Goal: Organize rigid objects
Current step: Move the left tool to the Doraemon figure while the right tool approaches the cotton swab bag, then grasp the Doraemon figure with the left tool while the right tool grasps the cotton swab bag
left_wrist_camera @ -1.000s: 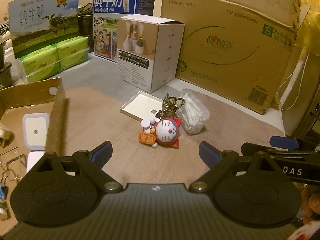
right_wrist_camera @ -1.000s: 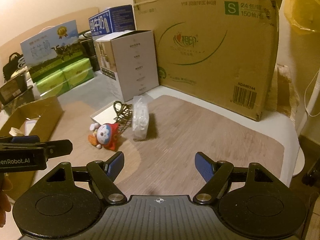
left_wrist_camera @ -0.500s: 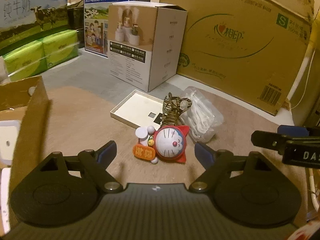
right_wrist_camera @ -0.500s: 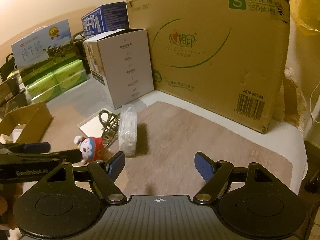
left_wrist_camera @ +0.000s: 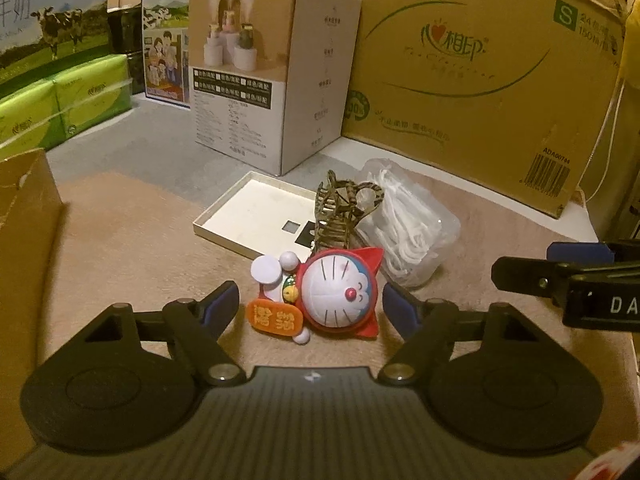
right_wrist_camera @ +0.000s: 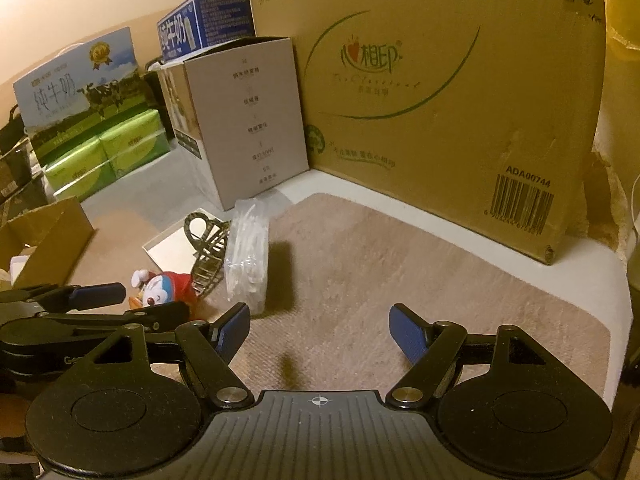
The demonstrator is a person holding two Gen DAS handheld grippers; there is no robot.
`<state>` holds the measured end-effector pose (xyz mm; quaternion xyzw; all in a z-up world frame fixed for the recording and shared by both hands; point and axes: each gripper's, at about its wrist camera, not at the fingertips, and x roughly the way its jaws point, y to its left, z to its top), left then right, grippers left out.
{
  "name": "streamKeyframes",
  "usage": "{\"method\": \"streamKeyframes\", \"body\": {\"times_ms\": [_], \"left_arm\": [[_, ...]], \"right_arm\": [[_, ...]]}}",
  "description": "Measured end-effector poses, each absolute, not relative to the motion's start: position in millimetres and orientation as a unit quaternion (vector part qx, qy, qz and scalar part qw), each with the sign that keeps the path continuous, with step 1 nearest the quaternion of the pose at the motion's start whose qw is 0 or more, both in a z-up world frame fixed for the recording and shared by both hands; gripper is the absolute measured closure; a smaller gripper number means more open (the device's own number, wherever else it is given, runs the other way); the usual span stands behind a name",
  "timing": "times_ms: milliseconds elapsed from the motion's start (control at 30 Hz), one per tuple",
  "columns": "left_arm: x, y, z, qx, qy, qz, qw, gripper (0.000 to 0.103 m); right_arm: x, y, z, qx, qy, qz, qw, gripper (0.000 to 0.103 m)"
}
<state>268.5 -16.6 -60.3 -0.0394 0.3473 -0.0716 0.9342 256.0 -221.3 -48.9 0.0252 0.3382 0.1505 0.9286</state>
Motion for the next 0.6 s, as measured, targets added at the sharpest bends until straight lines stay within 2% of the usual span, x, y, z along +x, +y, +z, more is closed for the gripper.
{"method": "streamKeyframes", "body": {"times_ms": [200,600], "left_arm": [[276.6,-14.5,-64.1,-0.046,0.351,-0.084,0.931,0.034],[265.5,3.4,-57.4,-0.056,0.350,-0.037,0.934,0.035]], "right_arm": [[260.9,-219.0,-52.9,0.025,0.337,0.153,0.928,0.026],[270.0,-205.7,-53.2,0.035,0.324,0.192,0.926,0.026]]}}
